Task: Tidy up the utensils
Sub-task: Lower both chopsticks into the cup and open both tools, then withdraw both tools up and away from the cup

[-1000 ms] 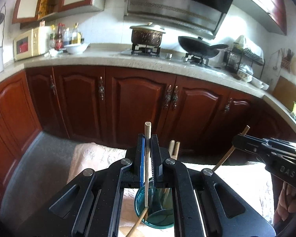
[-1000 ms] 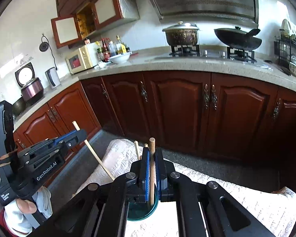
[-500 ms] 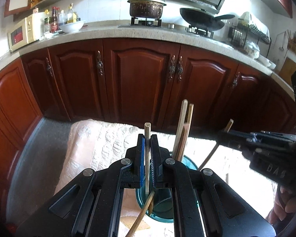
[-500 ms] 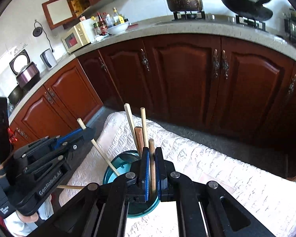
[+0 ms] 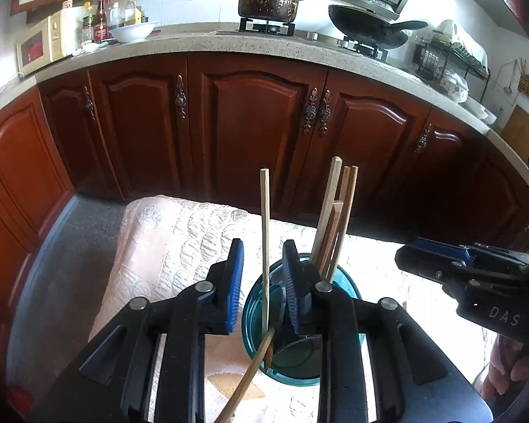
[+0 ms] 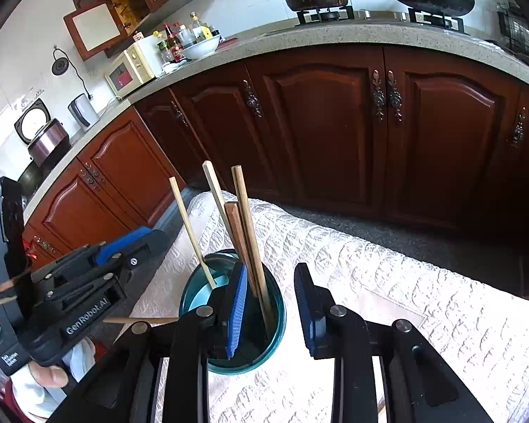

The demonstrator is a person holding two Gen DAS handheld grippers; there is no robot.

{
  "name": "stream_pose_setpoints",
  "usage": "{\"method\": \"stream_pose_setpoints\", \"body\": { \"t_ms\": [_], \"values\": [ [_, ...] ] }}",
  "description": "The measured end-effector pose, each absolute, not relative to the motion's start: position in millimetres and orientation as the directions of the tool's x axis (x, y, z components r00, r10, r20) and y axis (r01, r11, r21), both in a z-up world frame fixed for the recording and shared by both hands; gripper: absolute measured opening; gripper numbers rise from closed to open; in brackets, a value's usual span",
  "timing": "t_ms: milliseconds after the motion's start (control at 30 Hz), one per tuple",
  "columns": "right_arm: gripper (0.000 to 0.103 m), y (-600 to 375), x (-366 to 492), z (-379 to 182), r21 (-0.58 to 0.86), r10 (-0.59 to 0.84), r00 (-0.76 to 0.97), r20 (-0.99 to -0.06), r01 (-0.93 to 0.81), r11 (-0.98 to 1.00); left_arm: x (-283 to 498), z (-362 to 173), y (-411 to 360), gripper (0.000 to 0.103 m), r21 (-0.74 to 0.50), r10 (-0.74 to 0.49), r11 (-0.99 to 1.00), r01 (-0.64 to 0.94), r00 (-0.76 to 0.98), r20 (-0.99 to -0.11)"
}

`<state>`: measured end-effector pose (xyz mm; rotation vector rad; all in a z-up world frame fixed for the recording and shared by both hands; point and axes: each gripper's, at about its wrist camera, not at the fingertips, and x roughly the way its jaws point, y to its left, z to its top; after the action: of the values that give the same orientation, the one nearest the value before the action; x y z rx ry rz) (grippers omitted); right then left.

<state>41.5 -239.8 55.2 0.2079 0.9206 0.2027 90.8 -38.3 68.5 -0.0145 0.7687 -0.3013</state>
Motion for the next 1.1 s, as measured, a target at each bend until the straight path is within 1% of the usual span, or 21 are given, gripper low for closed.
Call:
{"method": "stream_pose_setpoints", "body": {
  "t_ms": [133, 200, 233, 333, 400, 633, 667, 700, 767, 1100],
  "values": [
    [0.026, -242, 32, 55, 0.270, 0.265, 0.591, -0.762, -0.081, 0.959, 82, 75, -38, 0.031, -0.123, -0.280, 0.955, 0.268, 0.689, -0.668],
    [0.026, -240, 28, 56, 0.263, 0.262, 0.593, -0.762, -0.087, 0.961, 77, 78, -40, 0.037, -0.117, -0.277, 0.956, 0.269, 0.696, -0.663],
    [0.026, -240, 25, 57, 0.257, 0.257, 0.595, -0.761, -0.088, 0.962, 74, 79, -40, 0.038, -0.118, -0.278, 0.956, 0.269, 0.698, -0.660],
    [0.028, -241, 18, 62, 0.246, 0.246, 0.609, -0.754, -0.086, 0.966, 66, 81, -43, 0.038, -0.109, -0.274, 0.957, 0.270, 0.705, -0.654],
    [0.032, -243, 11, 65, 0.242, 0.239, 0.617, -0.750, -0.081, 0.967, 59, 83, -46, 0.039, -0.101, -0.272, 0.956, 0.274, 0.711, -0.648],
    [0.032, -251, -16, 75, 0.227, 0.211, 0.640, -0.739, -0.058, 0.972, 38, 87, -55, 0.040, -0.093, -0.282, 0.952, 0.291, 0.719, -0.636],
    [0.033, -253, -20, 76, 0.226, 0.207, 0.643, -0.737, -0.054, 0.973, 34, 87, -58, 0.043, -0.090, -0.284, 0.951, 0.295, 0.719, -0.634],
    [0.033, -255, -24, 77, 0.225, 0.203, 0.646, -0.736, -0.049, 0.973, 30, 88, -60, 0.050, -0.086, -0.286, 0.950, 0.301, 0.721, -0.632],
    [0.033, -258, -31, 79, 0.220, 0.194, 0.649, -0.735, -0.041, 0.975, 24, 89, -64, 0.054, -0.086, -0.294, 0.947, 0.310, 0.725, -0.623],
    [0.036, -286, -75, 68, 0.205, 0.149, 0.633, -0.760, 0.016, 0.979, -6, 84, -88, 0.054, -0.070, -0.326, 0.928, 0.367, 0.706, -0.629]
  ]
}}
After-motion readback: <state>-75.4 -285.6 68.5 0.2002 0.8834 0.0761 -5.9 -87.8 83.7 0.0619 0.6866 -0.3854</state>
